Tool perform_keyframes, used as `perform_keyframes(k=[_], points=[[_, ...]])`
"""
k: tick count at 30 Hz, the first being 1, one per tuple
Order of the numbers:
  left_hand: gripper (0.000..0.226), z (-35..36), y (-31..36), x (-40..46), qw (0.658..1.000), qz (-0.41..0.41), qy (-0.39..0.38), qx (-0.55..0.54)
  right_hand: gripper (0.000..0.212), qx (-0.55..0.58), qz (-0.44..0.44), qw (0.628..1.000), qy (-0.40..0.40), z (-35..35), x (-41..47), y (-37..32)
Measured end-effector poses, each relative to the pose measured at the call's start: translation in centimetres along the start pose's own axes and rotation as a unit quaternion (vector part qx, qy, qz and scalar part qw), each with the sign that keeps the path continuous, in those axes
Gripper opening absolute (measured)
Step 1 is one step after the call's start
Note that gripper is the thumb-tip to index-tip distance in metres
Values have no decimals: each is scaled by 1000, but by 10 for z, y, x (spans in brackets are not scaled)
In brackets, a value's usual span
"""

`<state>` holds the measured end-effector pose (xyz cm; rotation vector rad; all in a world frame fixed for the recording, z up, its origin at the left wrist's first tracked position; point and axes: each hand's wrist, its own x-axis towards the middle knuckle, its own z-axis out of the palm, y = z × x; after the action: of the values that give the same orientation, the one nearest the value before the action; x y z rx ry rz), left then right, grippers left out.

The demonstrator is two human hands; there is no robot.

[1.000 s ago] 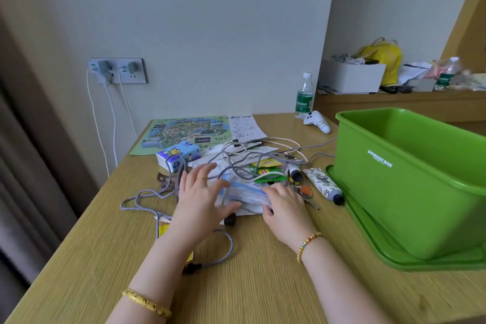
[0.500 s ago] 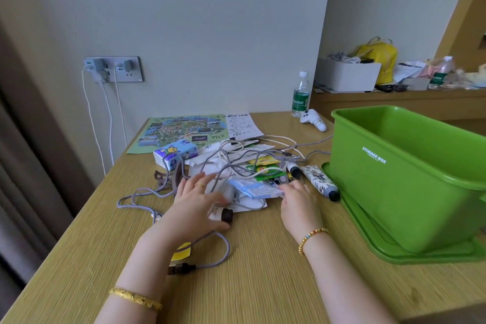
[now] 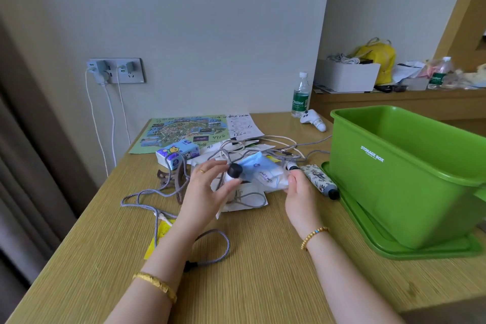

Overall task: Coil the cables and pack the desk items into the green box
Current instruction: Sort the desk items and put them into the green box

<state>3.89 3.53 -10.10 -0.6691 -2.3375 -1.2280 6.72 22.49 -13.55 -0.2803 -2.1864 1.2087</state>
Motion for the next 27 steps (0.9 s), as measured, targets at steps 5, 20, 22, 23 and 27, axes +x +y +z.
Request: perform_keyframes(k=[5, 20, 22, 23, 27], points=[[26, 7, 25, 11, 993, -68, 17, -91, 21, 151, 86, 985, 23, -3, -8, -16], [11, 24, 188, 78, 890, -117, 23, -440, 21, -284, -130, 927, 206, -189, 37, -129], [12, 40, 215, 88, 880, -141, 3, -455, 20, -338, -104, 912, 209, -224, 44, -121], [17, 50, 226, 93, 880, -144, -8, -452, 19, -358, -85, 907, 206, -239, 46, -115], [38, 93, 256, 103, 913, -140, -71, -378, 17, -415, -9, 896, 158, -276, 46, -90]])
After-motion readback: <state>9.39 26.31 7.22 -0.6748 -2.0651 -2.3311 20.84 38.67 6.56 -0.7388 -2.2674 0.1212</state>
